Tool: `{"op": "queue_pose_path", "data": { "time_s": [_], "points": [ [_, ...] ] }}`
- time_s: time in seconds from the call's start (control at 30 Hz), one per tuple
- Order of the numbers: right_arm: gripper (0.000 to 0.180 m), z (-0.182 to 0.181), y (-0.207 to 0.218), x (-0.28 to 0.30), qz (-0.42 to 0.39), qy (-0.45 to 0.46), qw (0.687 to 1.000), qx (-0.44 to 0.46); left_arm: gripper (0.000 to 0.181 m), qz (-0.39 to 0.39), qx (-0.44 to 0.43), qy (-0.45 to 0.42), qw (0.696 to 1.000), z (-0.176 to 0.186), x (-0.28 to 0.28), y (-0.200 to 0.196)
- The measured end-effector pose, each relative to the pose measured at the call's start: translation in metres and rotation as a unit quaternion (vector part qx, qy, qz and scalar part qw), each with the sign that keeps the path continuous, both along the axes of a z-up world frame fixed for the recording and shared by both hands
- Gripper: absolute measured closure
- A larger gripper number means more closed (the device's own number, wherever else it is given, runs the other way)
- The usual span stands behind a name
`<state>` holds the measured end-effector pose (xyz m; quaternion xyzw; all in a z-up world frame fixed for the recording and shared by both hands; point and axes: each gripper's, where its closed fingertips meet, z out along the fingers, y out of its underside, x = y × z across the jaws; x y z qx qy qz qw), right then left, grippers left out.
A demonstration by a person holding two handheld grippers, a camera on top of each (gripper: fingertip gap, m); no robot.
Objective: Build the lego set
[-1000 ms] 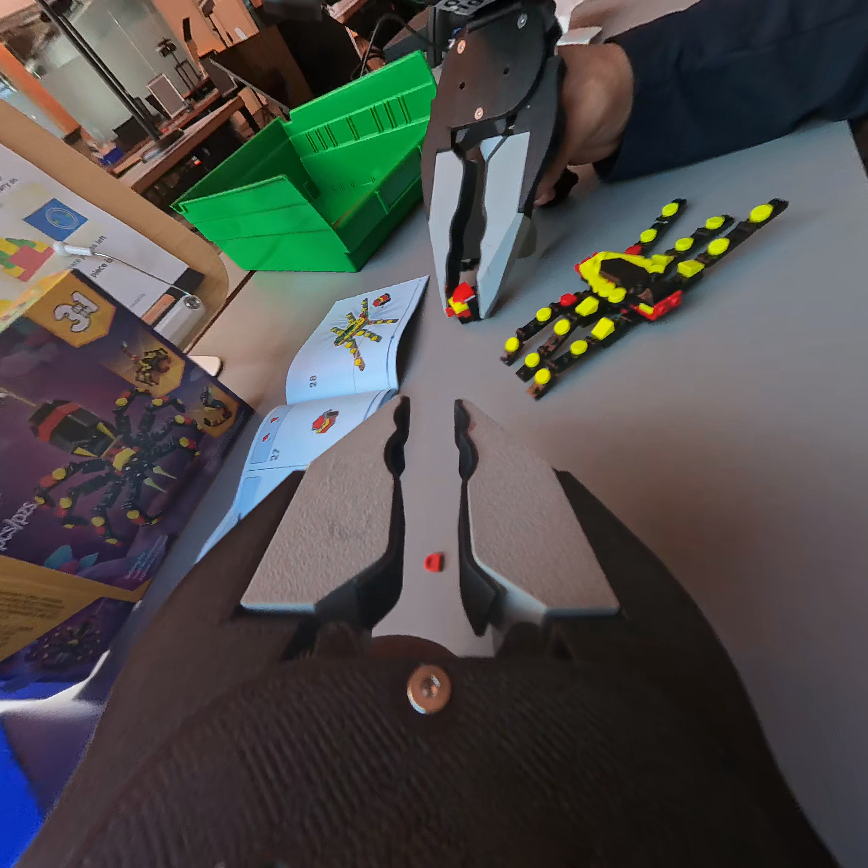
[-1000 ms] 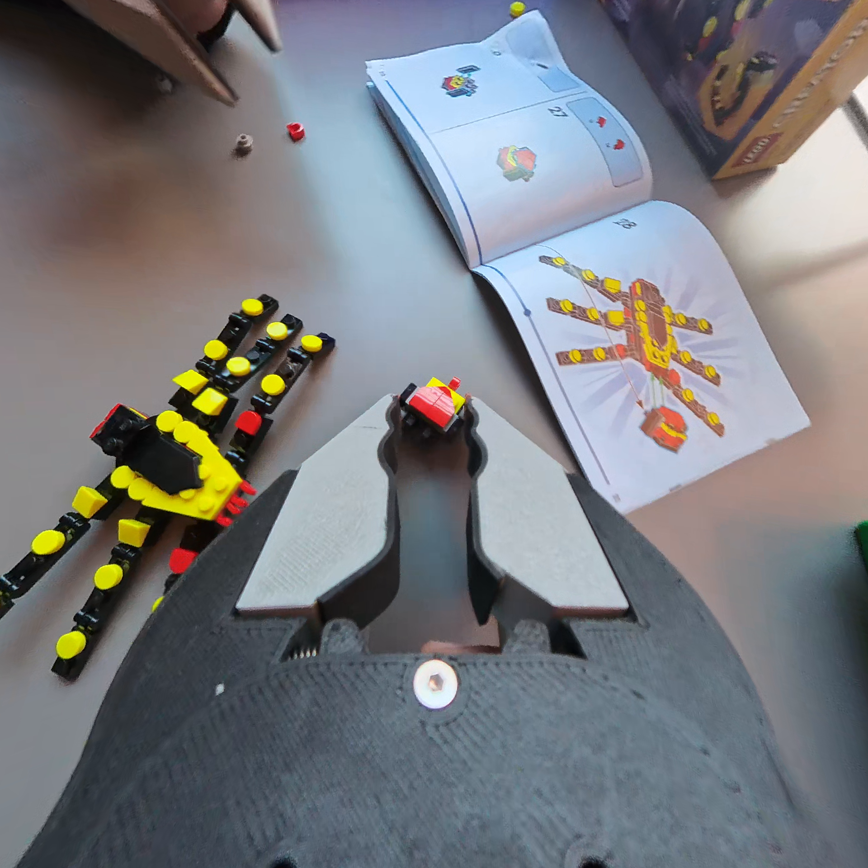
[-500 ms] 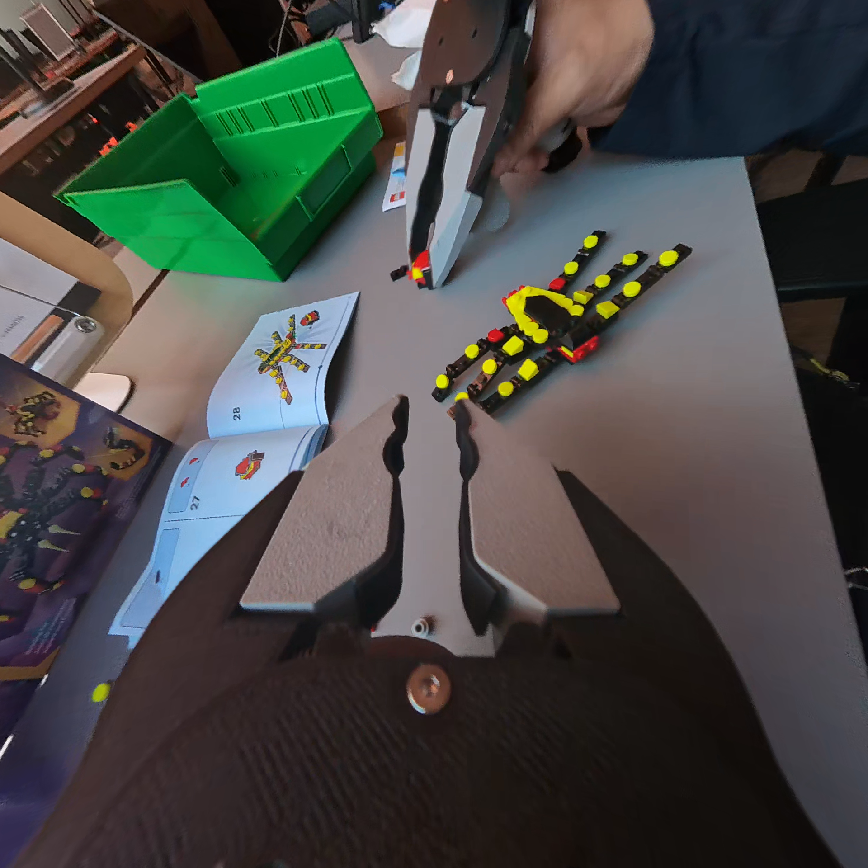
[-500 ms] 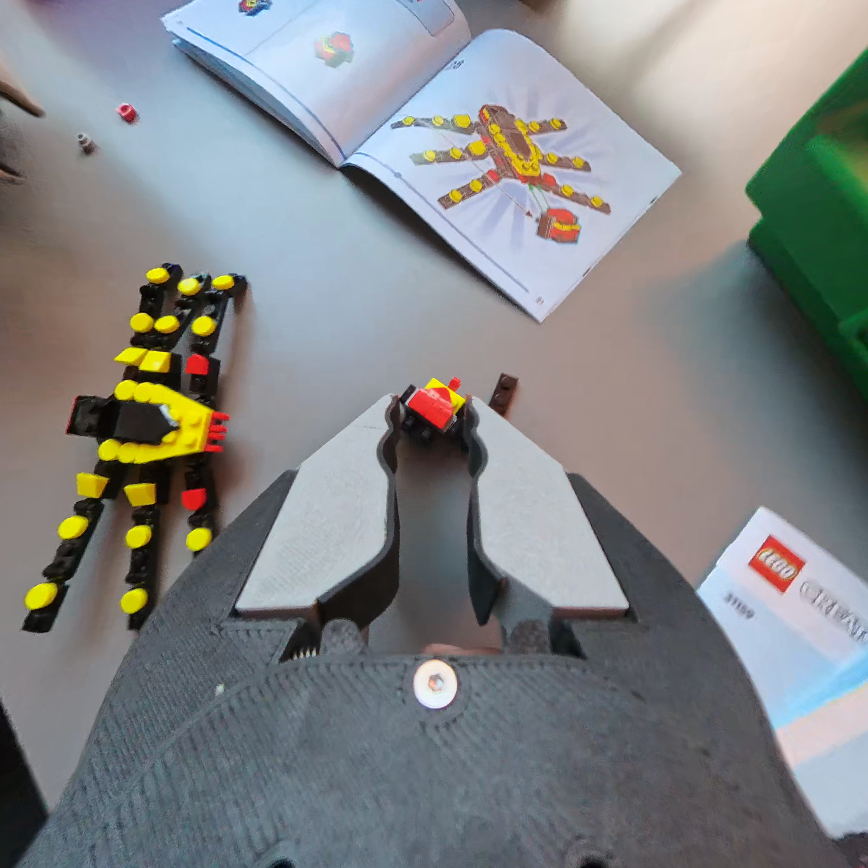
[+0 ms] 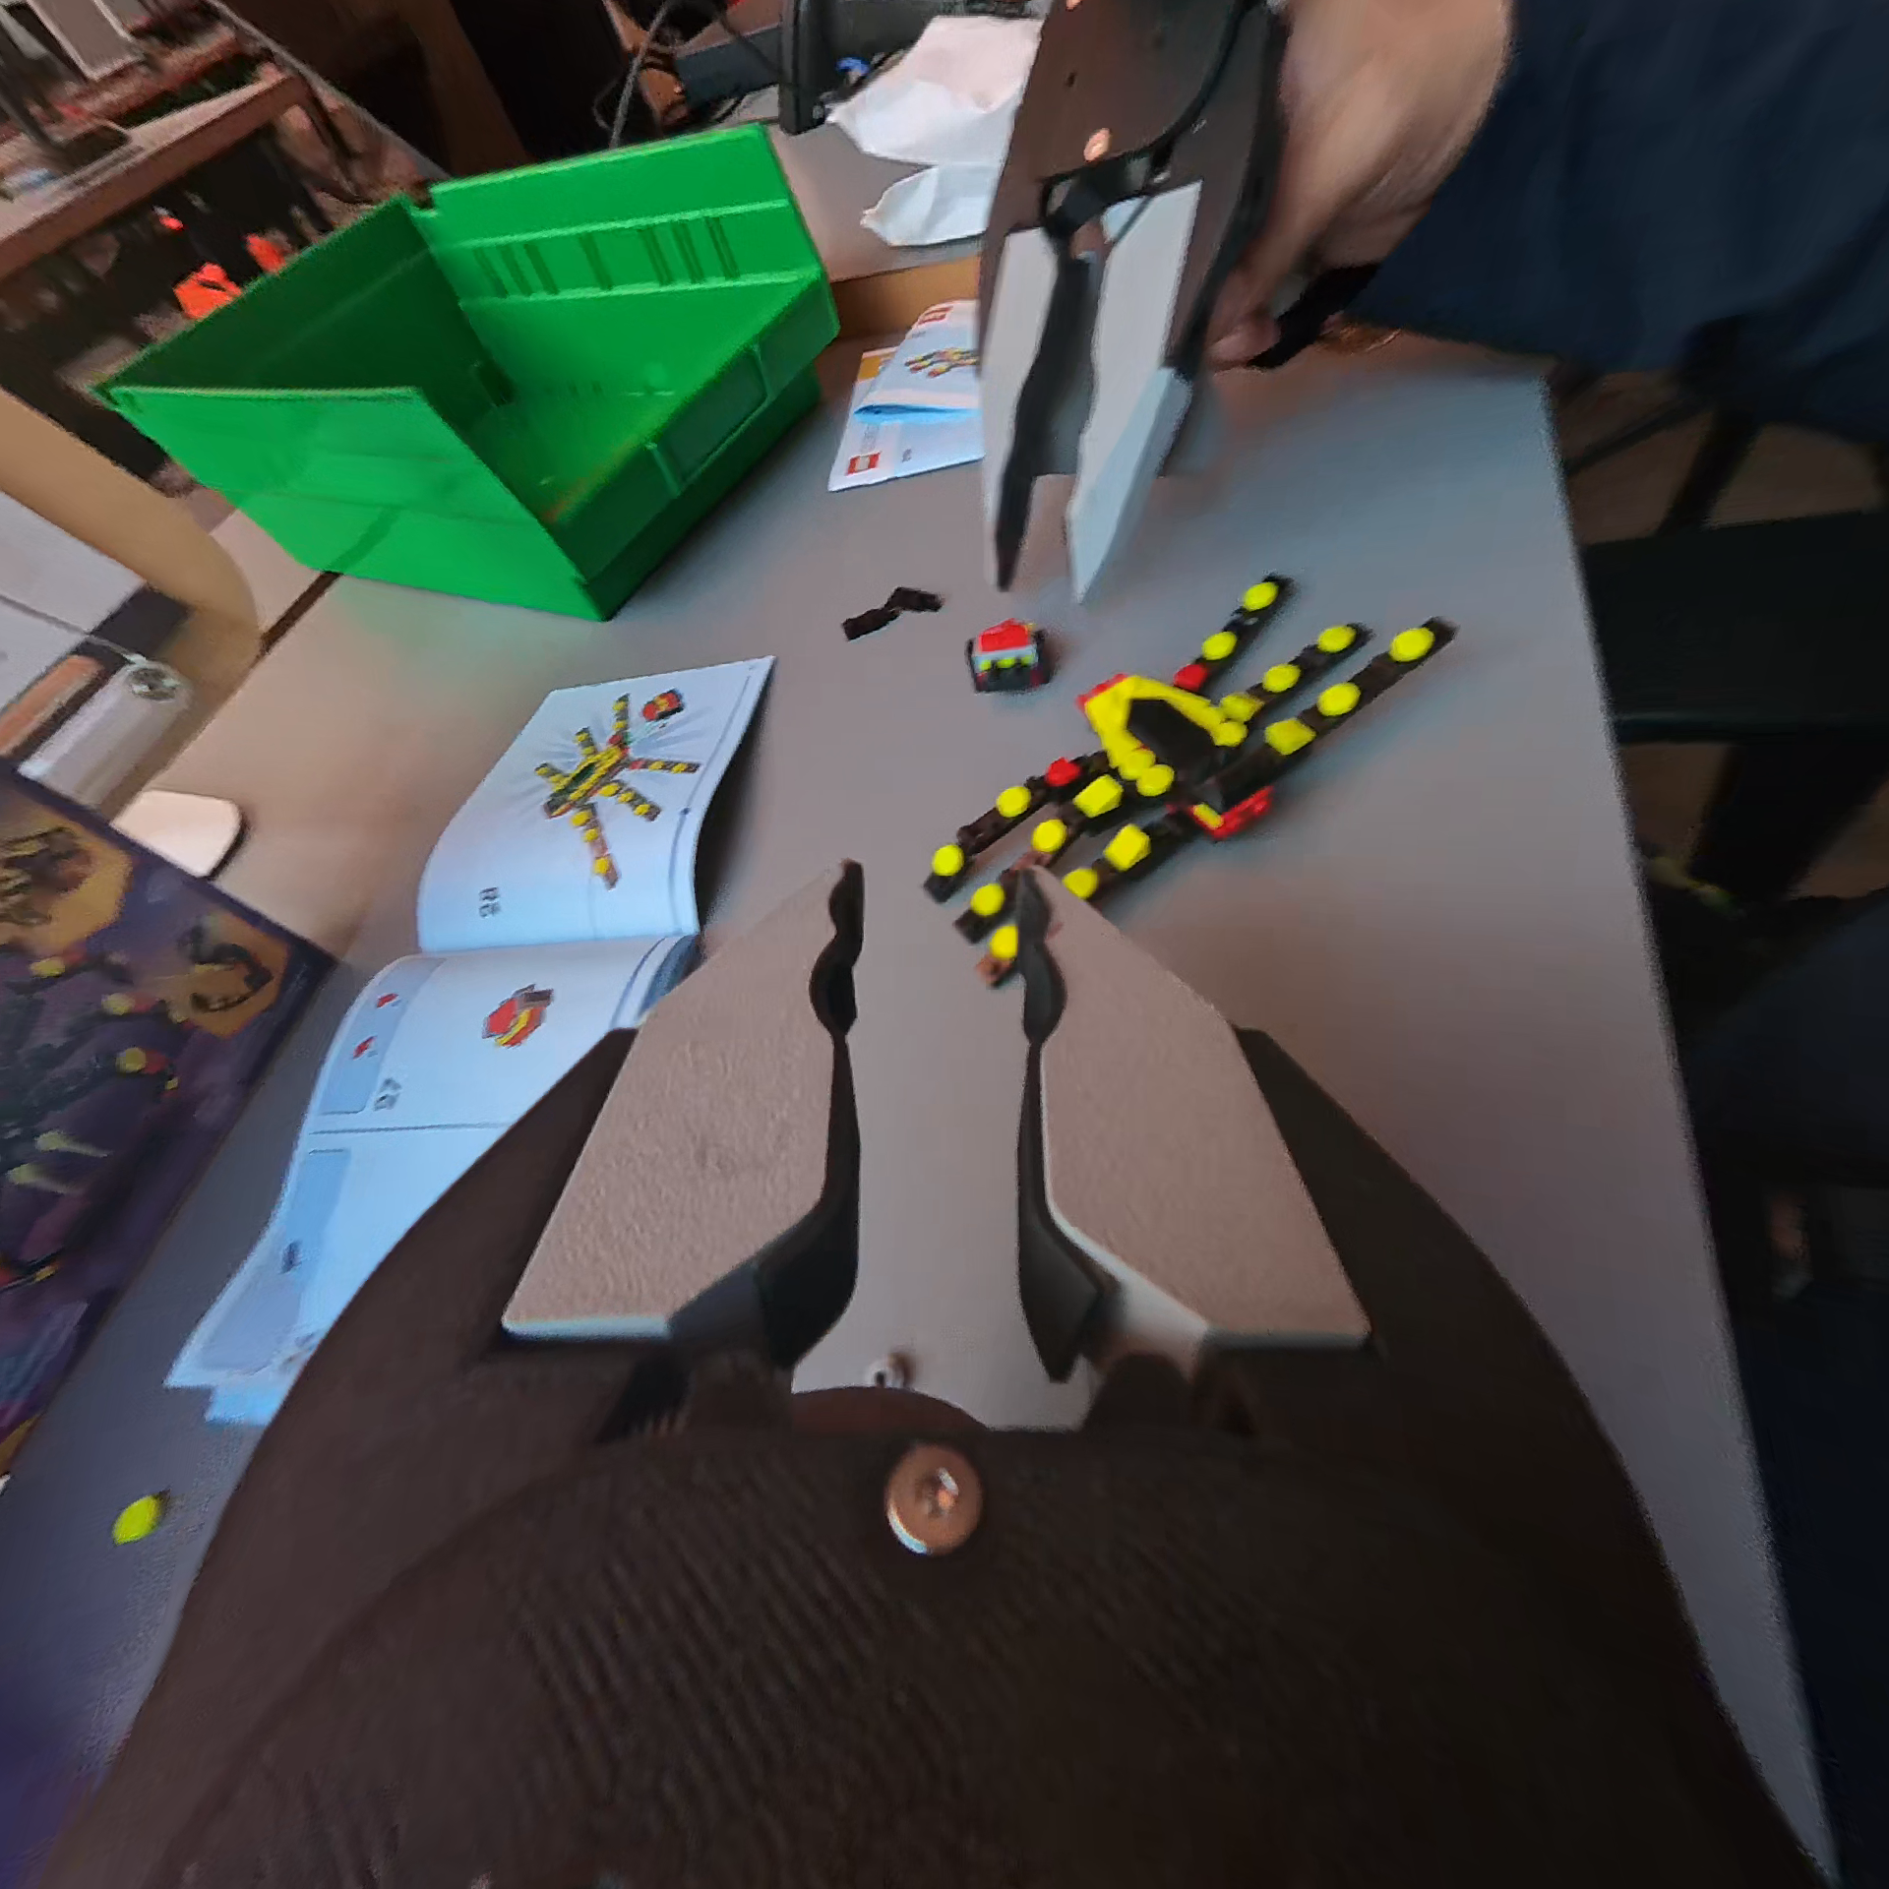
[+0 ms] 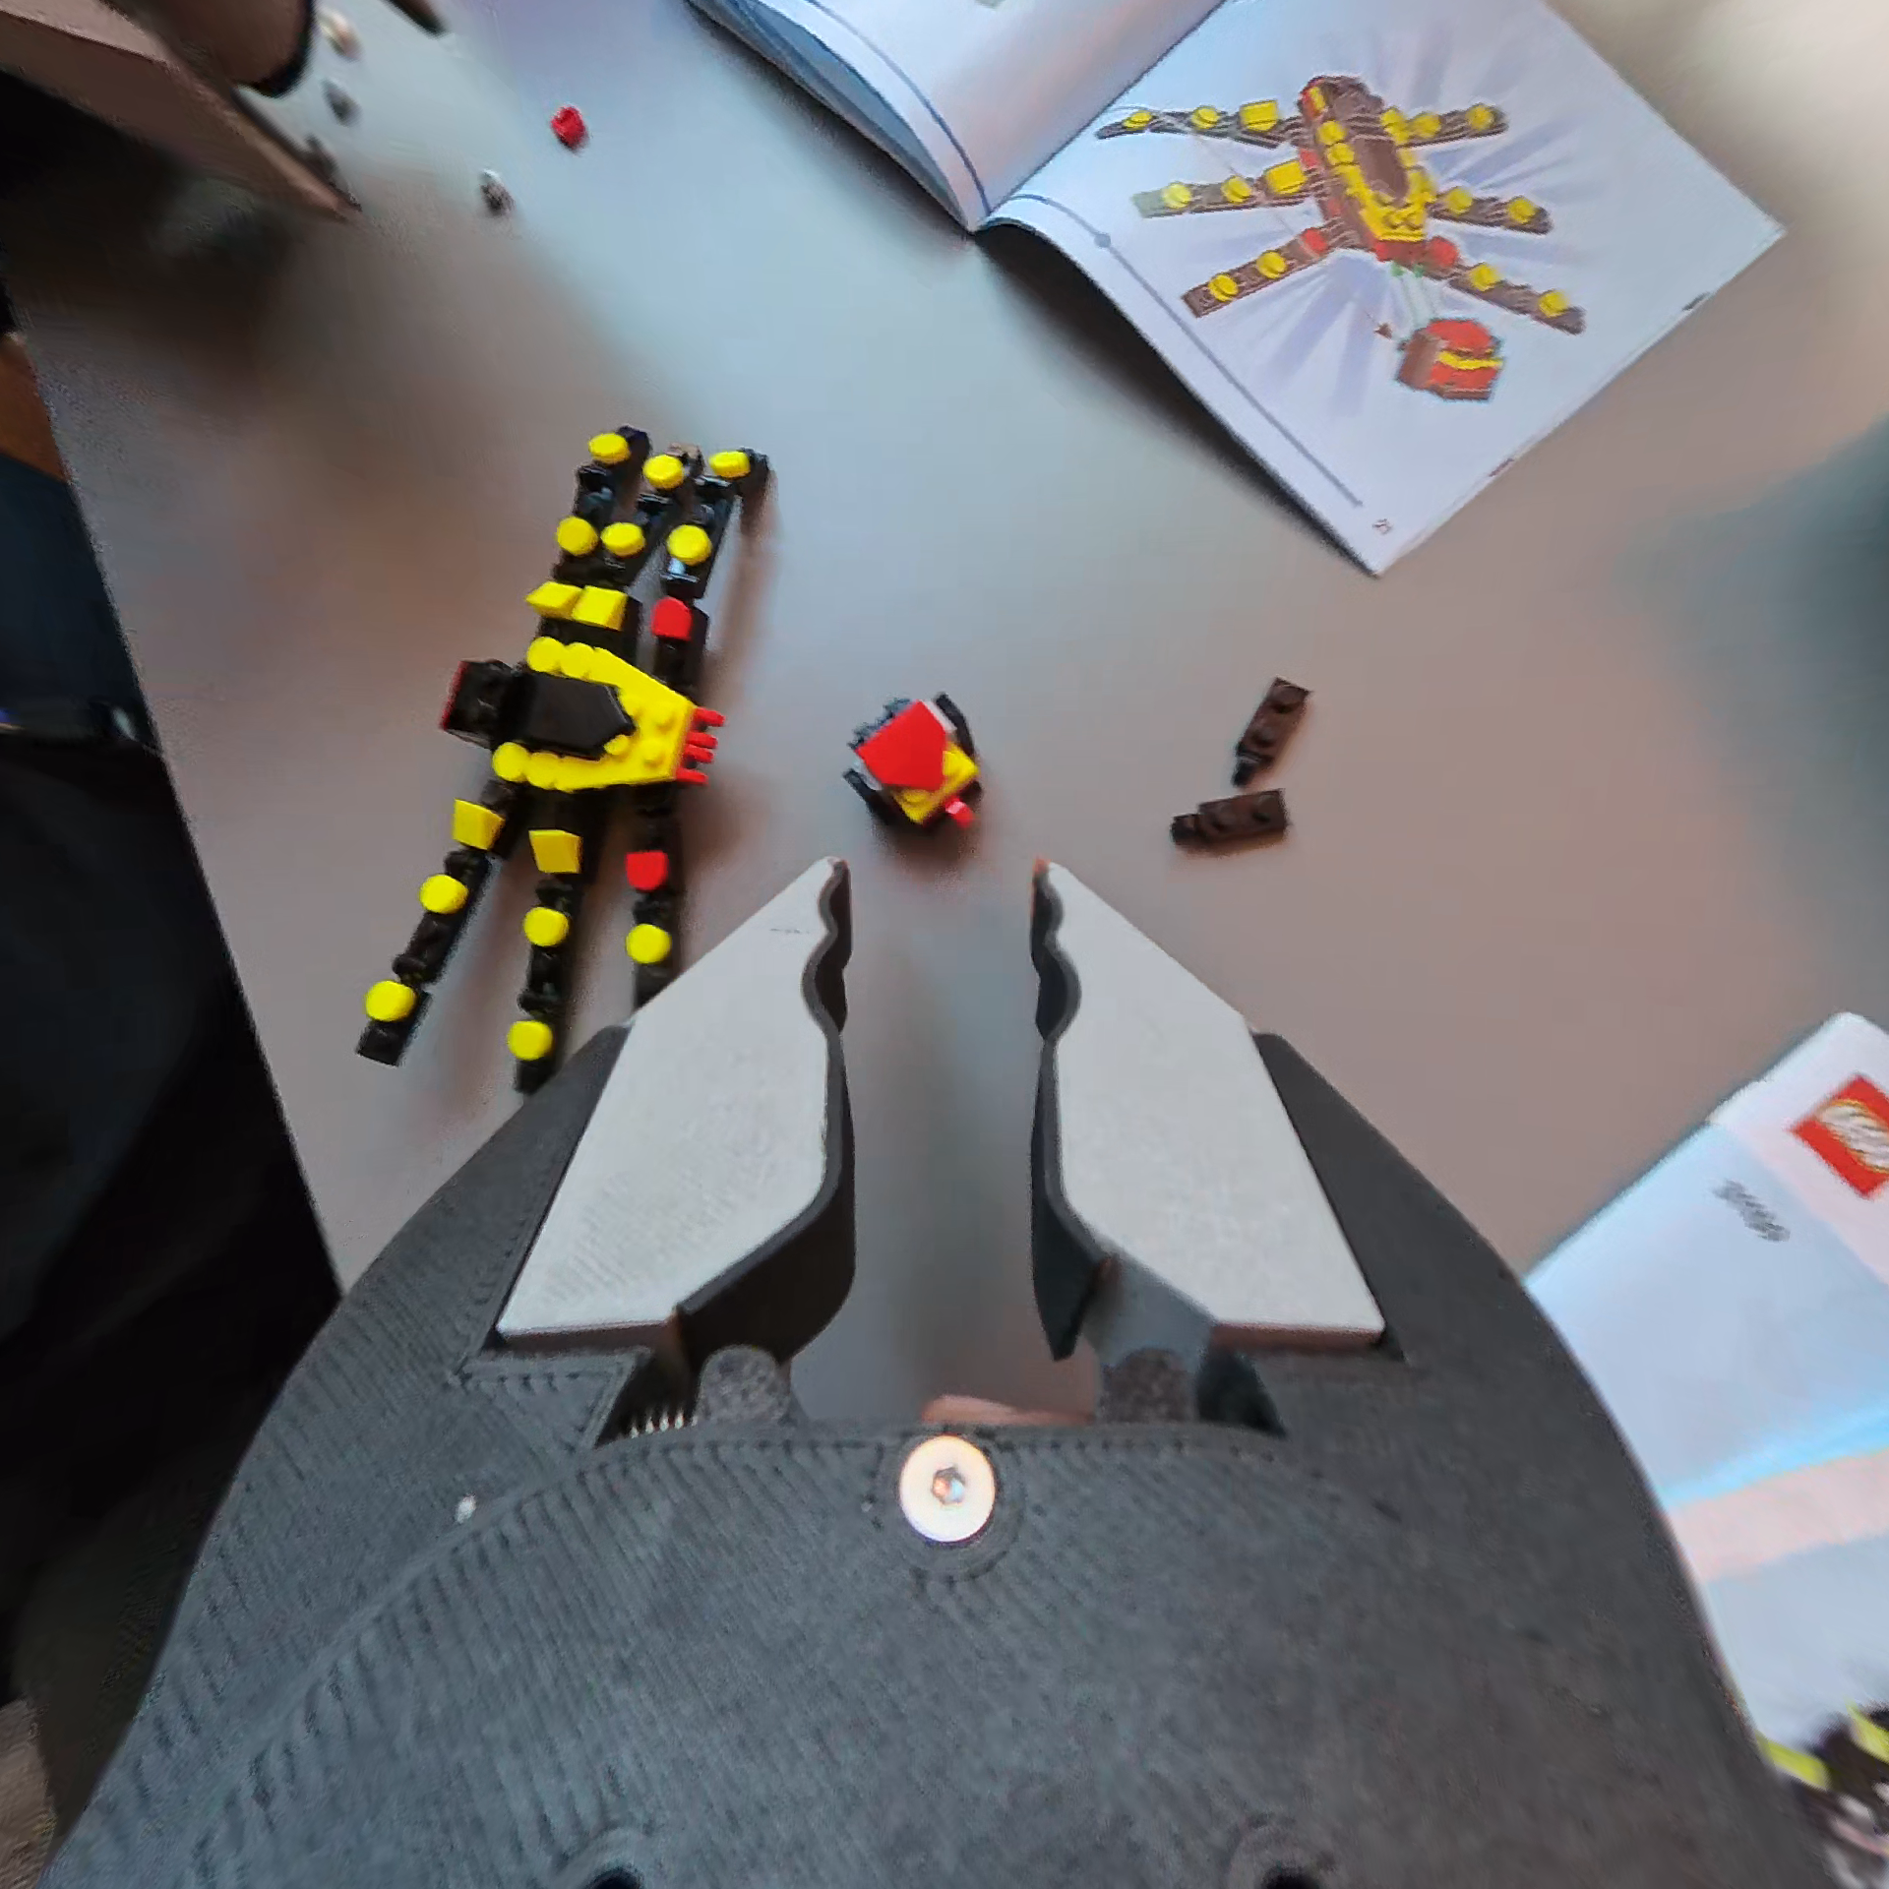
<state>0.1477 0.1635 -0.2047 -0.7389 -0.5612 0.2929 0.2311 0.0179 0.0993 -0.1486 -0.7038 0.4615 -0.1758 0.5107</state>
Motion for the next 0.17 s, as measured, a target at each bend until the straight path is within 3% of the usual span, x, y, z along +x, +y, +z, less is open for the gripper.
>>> {"op": "queue_pose_path", "data": {
  "time_s": [0.03, 0.17],
  "points": [
    [0.146, 0.0, 0.004, 0.003, 0.007, -0.002, 1.0, 0.01, 0.154, -0.008, -0.011, -0.007, 1.0, 0.002, 0.006, -0.004],
    [0.143, 0.002, 0.001, 0.002, 0.087, 0.012, 0.995, 0.047, 0.152, -0.031, -0.041, -0.022, 0.998, 0.004, 0.039, -0.019]
  ]
}}
